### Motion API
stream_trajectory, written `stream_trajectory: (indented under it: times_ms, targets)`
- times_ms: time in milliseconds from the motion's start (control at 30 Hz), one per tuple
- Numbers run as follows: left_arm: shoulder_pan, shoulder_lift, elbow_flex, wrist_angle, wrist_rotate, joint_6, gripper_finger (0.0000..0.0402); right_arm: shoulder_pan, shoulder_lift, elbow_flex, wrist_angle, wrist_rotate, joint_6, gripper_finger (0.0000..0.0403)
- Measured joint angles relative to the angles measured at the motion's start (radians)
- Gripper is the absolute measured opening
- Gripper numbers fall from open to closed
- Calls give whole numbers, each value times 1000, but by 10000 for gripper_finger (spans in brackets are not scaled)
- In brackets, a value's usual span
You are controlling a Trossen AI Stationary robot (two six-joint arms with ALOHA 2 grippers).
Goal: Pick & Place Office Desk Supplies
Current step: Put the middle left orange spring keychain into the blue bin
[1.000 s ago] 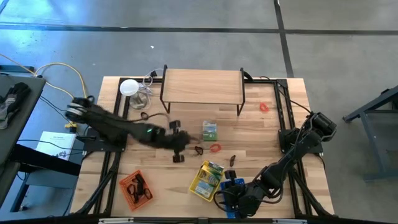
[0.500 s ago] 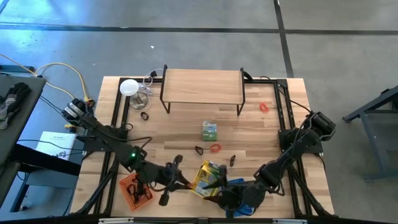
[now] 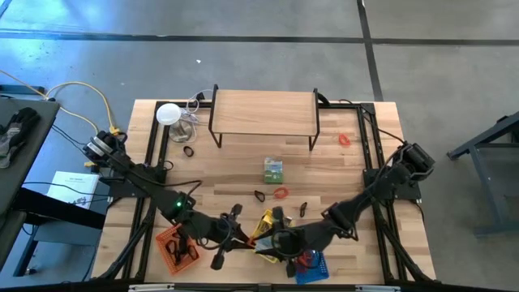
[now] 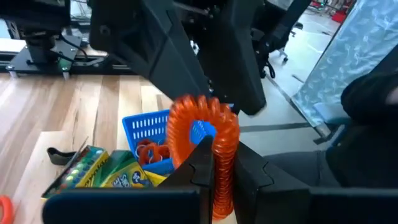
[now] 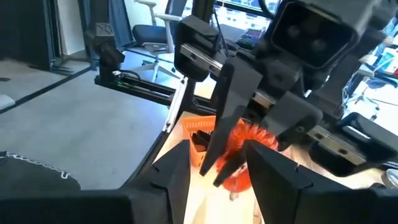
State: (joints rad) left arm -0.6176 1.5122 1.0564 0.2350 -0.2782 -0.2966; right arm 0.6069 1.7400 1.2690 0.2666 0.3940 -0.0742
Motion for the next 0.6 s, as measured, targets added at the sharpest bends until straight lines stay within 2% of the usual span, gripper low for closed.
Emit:
stream_trajectory:
  times_ms: [100, 467, 600]
  targets:
    - [4, 6, 0, 1, 16, 0, 19, -2, 1, 0, -1, 0, -2, 144]
    - [2, 11, 1, 7, 41, 0, 19, 20, 1, 0, 0, 138, -54, 144]
    - [2, 11, 1, 7, 41, 0, 19, 21, 1, 0, -1, 112, -45, 144]
